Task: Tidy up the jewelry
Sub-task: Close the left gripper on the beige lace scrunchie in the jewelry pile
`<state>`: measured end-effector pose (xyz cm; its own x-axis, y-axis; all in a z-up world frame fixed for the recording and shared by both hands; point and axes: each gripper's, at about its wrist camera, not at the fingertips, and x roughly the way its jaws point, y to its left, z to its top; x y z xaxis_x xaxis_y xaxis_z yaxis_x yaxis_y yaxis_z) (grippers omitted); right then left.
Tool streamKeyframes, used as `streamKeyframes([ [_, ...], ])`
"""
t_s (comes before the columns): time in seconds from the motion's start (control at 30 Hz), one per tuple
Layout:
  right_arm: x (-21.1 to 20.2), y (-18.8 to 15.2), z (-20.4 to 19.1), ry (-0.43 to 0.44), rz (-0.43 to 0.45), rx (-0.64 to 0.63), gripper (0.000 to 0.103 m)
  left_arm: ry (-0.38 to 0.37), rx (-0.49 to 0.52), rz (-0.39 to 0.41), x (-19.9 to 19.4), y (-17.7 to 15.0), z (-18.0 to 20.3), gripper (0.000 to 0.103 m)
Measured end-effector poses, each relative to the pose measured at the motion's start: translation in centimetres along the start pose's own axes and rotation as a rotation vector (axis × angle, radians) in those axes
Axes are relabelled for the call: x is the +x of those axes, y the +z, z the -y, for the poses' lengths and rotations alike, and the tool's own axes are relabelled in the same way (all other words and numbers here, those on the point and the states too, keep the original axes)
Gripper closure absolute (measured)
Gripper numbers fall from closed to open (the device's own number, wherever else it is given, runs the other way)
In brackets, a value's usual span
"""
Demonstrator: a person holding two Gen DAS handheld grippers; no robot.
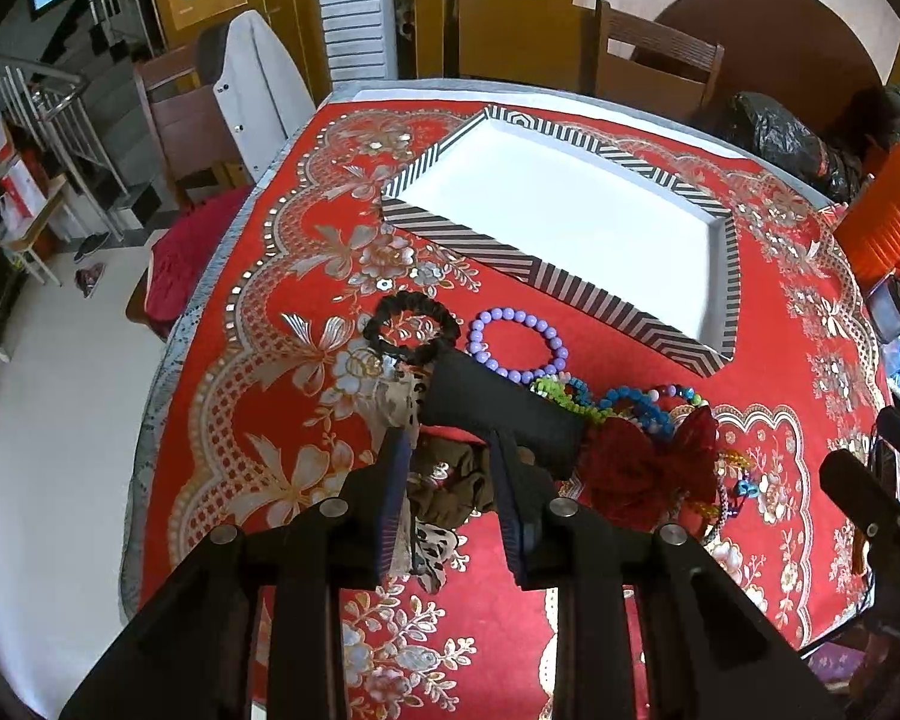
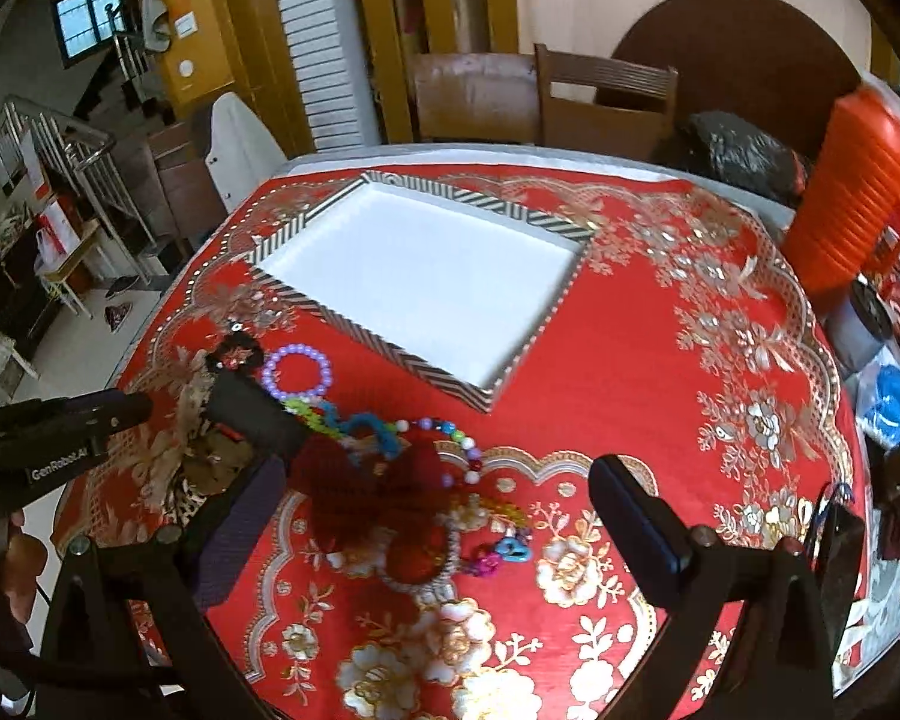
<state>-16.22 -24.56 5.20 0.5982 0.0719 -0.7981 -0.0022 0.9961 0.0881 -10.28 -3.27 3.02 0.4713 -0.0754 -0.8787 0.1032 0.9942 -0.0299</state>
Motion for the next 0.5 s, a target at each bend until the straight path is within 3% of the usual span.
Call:
streamKeyframes([
  [0.13,-0.2,0.0,-0.6,0.015,-0.001,0.013,0.000,-0.007,-0.015,-0.004,0.3,0.0,-0.5,0.089],
  [0.27,-0.1,-0.2,-1.4,-0.028,0.008,-0.013,0.000,-0.006,-0.015,-0.008,0.4,-0.2,-0.6,0.089],
  [0.5,0.2,-0.2,-1.6,0.013,0.003,-0.001,0.000,-0.002,-0.014,-0.016,0.6,-0.4,-0.9,0.089],
])
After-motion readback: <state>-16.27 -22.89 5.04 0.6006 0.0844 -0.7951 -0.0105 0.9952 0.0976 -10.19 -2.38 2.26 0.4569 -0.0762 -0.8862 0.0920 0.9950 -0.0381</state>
